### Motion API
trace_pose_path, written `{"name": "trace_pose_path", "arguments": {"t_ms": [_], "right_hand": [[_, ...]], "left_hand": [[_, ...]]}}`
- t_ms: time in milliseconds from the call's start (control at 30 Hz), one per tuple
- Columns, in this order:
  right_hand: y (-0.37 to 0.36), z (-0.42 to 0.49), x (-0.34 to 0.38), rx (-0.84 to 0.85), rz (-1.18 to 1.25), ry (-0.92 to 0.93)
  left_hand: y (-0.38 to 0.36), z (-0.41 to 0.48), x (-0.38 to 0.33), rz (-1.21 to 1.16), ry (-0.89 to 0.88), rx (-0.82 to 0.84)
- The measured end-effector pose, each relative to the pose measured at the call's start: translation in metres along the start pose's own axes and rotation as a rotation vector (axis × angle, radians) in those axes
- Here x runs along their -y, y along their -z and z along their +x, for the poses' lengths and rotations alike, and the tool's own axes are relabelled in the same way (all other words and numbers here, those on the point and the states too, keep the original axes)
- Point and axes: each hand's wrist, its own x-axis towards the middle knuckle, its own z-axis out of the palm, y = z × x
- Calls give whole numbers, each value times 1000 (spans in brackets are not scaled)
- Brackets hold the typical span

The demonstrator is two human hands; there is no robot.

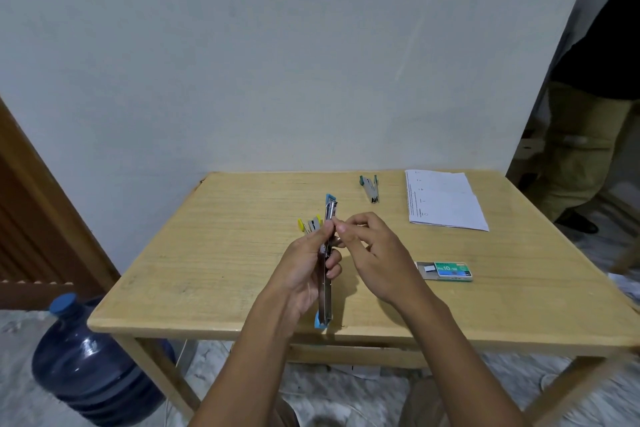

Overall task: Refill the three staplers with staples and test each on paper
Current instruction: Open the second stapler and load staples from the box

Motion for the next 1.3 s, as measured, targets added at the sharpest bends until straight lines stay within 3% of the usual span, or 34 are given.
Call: {"name": "trace_pose_path", "arguments": {"t_ms": [233, 433, 500, 700, 933, 1300], "right_hand": [[3, 2, 0, -9, -38, -16], [-3, 5, 2, -145, 503, -205], [-5, 5, 2, -183, 549, -226], [-8, -2, -3, -135, 298, -14], [-3, -2, -5, -117, 36, 93], [4, 5, -6, -124, -21, 172]], "left_hand": [[1, 1, 2, -13, 13, -4], [-3, -1, -6, 93, -18, -17], [-3, 0, -8, 124, -27, -21], [-5, -1, -11, 178, -44, -33], [-6, -2, -10, 199, -45, -44], [-8, -3, -9, 164, 0, -42]]}}
